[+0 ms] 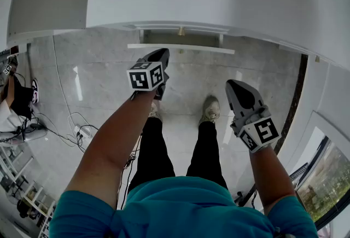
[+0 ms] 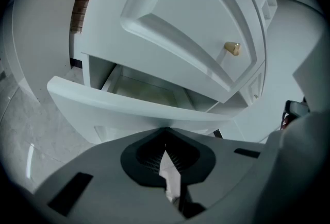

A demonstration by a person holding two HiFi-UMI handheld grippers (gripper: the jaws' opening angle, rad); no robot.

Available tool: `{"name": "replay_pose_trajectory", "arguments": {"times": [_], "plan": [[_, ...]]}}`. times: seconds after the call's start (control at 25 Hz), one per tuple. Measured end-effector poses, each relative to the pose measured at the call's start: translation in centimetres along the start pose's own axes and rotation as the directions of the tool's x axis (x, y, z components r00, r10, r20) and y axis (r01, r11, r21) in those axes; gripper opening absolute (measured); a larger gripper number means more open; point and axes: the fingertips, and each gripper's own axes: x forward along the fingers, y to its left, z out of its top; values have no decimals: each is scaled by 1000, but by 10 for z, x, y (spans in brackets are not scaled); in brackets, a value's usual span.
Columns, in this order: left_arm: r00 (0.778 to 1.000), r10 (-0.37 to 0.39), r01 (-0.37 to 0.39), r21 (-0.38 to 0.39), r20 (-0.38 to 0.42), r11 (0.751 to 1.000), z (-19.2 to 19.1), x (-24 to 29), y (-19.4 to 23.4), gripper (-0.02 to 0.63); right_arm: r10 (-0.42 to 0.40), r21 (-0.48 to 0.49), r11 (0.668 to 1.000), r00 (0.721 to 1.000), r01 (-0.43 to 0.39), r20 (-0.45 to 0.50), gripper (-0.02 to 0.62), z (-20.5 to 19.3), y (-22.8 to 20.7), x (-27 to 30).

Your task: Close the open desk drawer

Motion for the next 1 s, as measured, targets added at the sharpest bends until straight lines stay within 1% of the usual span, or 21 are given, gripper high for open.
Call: {"name": "replay_pose_trajectory", "arguments": {"times": [0.44,1.0], "plan": [[1000,3,-3,-4,18,1000,19,10,4,14,-1,11,1000,1000,1,0,21,2,-3,5],[999,17,-15,-38,51,999,44,26,9,14,-3,19,1000,1000,3,-3,21,1,-10,6]]}}
